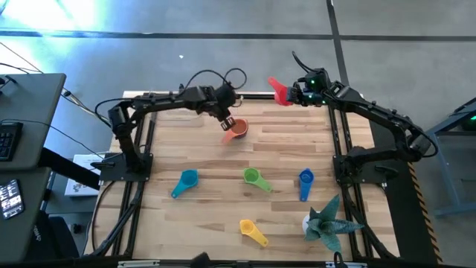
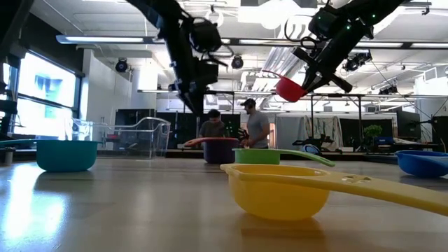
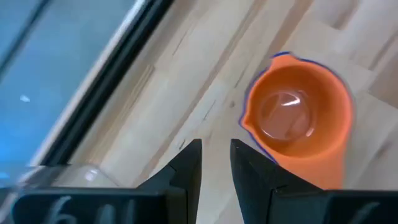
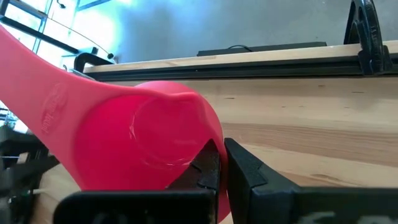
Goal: Nest measuring cups in basket
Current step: Stack the red measuring cup on top of the orange measuring cup on the table
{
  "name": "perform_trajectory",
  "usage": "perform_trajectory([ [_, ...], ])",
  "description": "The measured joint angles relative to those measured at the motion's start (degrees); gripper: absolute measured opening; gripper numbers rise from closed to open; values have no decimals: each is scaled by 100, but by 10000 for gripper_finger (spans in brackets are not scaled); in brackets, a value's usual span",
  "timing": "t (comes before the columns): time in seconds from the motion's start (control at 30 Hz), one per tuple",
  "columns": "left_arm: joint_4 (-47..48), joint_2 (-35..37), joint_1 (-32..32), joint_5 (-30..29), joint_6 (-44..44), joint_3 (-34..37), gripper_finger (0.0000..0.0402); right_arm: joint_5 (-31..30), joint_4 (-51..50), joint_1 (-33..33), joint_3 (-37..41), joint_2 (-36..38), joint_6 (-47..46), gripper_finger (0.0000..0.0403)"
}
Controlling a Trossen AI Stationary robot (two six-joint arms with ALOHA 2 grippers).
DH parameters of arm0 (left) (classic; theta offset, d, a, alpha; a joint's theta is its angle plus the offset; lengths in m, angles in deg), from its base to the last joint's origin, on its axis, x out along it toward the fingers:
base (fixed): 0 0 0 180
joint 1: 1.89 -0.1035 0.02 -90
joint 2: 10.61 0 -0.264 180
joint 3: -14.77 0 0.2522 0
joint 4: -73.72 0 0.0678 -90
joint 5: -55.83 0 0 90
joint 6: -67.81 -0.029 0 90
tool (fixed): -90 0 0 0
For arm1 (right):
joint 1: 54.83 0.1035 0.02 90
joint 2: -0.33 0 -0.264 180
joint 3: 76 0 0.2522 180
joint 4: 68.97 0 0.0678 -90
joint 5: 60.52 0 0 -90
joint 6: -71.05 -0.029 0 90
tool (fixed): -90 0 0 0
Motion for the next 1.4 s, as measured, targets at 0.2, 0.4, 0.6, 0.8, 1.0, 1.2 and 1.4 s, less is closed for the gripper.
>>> perform_trajectory([
  [0.2, -202, -407, -339, 494, 4, 3, 76, 0, -3, 0, 0, 0, 42, 0],
  [0.4, -200, -744, -352, 552, 109, 6, 76, -2, -4, 0, 0, 0, 42, 0],
  [0.6, -297, -825, -309, 562, 155, 6, 76, -2, -2, 0, 0, 0, 42, 0],
  [0.8, -388, -954, -271, 544, 250, 3, 76, -2, 0, 0, 0, 0, 42, 0],
  [1.0, -363, -1159, -185, 720, 404, 3, 76, -2, 0, 0, -2, 0, 42, 0],
  [1.2, -397, -1159, 0, 725, 549, 3, 76, -2, -2, 0, -2, 0, 42, 0],
  [1.4, -727, -1159, 270, 727, 654, 3, 76, -2, -2, 0, -2, 0, 42, 0],
])
